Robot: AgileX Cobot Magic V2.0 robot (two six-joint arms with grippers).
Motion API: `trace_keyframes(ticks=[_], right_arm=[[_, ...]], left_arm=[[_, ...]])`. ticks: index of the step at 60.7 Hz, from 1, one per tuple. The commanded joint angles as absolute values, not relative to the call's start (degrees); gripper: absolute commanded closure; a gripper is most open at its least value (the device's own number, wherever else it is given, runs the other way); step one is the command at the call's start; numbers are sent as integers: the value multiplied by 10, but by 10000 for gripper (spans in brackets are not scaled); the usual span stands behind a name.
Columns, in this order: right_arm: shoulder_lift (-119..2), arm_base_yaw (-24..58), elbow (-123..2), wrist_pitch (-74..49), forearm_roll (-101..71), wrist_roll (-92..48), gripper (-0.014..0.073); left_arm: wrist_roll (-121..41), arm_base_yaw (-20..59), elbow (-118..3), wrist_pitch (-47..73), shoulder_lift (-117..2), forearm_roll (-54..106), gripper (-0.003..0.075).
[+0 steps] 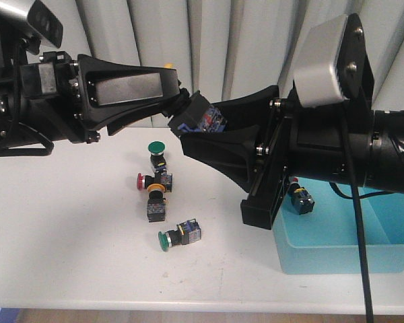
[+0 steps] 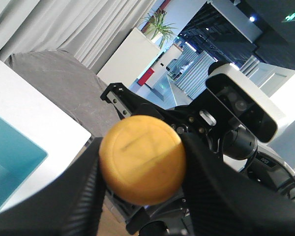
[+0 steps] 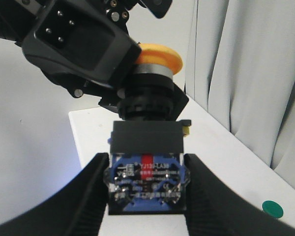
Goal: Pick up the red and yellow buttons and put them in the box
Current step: 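Grasp the yellow button's body with the right gripper, release left, then carry the yellow button with the right gripper and place it in the box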
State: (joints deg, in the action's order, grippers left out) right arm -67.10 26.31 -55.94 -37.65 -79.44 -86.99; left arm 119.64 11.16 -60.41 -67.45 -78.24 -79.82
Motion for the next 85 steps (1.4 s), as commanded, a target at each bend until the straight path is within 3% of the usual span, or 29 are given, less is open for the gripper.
trace_keyframes(ticks=[1, 21, 29, 48, 61, 85], right_arm=[[-660, 262, -575, -375, -821, -874, 603], [-660, 262, -575, -357, -842, -874, 603], [-655, 262, -577, -321, -865, -884, 602], [-617, 254, -577, -105, -885, -915, 601], [-643, 194, -575, 51, -879, -923, 599], [-884, -9, -575, -103, -936, -859, 596]], left_arm=[[1200, 114, -618, -690, -763, -780, 607], [1200, 114, -618, -682, -763, -817, 239], [1200, 114, -618, -682, -763, -825, 180], [1200, 114, -618, -681, -763, -862, 178], [1200, 114, -618, -660, -763, -959, 204], [1200, 112, -617, -619, -767, -1025, 431]])
